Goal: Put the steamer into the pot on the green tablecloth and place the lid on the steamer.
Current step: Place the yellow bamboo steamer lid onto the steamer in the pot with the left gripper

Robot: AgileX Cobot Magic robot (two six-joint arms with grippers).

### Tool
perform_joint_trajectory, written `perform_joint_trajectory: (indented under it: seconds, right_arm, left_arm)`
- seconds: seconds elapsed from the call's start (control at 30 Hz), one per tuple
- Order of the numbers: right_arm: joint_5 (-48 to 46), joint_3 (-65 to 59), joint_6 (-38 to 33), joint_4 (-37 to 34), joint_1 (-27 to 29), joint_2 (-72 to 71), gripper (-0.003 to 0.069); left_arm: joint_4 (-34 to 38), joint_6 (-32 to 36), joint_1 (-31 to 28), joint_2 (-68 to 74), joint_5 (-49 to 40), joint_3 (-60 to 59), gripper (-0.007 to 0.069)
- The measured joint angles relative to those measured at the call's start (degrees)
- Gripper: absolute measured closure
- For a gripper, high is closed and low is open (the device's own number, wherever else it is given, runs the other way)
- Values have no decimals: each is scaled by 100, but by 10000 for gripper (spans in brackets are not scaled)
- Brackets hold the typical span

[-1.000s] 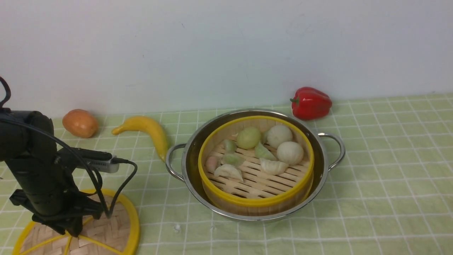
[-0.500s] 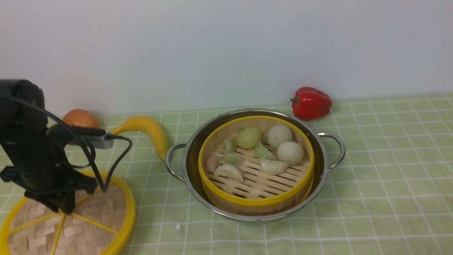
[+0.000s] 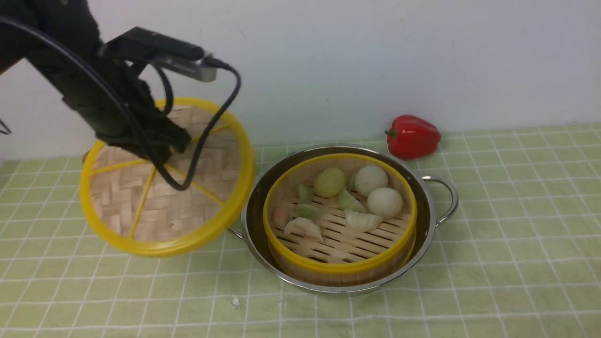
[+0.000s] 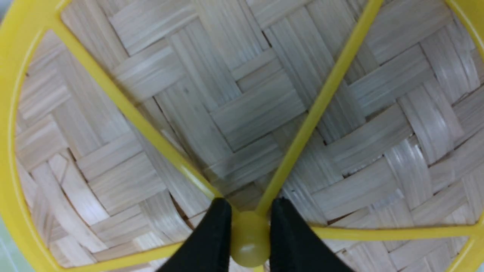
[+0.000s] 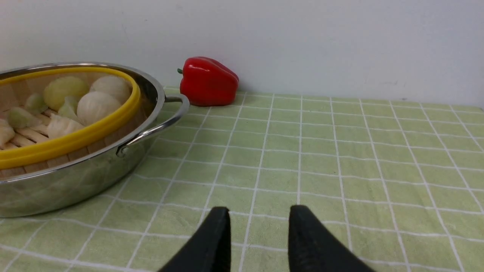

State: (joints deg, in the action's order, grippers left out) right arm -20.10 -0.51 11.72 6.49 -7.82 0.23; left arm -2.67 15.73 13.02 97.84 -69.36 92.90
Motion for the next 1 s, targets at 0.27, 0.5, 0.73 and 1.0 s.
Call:
perform_joint_trajectory:
  seconds: [0.27,0.5,0.73,1.0]
  right_arm:
    - [0,0,0,0,0,0,417]
    - [2,0,0,0,0,0,417]
    - [2,0,0,0,0,0,417]
    - [2,0,0,0,0,0,417]
  left_arm:
    - [-493,211,1292,536,-48,813,503]
    - [-651,796,2086,1405,-60,1346,503]
    - [-657,1136,2315,1915,-60,1695,503]
    - [-674,1400,2343,2214,264,1732,503]
